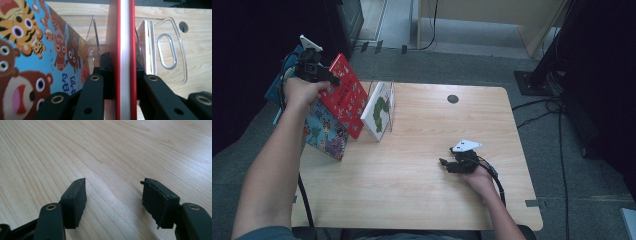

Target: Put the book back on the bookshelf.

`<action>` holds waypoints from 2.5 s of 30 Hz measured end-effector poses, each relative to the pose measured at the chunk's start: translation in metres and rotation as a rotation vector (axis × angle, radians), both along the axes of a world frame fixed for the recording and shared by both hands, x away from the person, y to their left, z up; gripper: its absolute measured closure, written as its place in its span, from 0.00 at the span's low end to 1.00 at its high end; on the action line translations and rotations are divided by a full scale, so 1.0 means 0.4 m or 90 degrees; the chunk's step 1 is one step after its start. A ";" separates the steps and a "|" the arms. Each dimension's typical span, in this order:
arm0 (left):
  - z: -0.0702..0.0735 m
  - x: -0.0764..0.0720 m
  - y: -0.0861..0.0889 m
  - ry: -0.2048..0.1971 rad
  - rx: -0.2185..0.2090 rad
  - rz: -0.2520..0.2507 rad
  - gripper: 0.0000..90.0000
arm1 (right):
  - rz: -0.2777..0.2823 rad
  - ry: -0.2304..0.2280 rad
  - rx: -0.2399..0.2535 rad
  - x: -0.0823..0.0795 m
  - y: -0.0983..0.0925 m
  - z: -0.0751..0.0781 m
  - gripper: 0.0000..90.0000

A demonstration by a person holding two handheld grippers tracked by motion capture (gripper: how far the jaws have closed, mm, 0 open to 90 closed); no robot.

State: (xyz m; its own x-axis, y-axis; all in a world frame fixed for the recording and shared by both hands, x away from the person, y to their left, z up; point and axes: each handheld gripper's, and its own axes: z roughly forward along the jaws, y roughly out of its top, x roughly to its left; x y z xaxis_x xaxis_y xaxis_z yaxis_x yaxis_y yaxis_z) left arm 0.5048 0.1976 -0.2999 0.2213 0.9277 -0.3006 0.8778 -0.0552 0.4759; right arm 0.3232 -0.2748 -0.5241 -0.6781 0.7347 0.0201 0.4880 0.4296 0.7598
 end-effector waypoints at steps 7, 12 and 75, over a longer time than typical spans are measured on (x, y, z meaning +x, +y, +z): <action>0.004 0.007 -0.008 -0.006 -0.023 -0.013 0.68 | -0.002 0.001 0.001 -0.010 -0.003 0.000 0.40; 0.012 0.004 0.006 -0.006 -0.044 -0.016 0.55 | -0.001 0.001 0.000 -0.012 -0.005 0.000 0.40; 0.015 -0.252 -0.089 -0.077 -0.065 -0.130 0.45 | 0.025 0.006 -0.005 0.015 -0.006 -0.001 0.30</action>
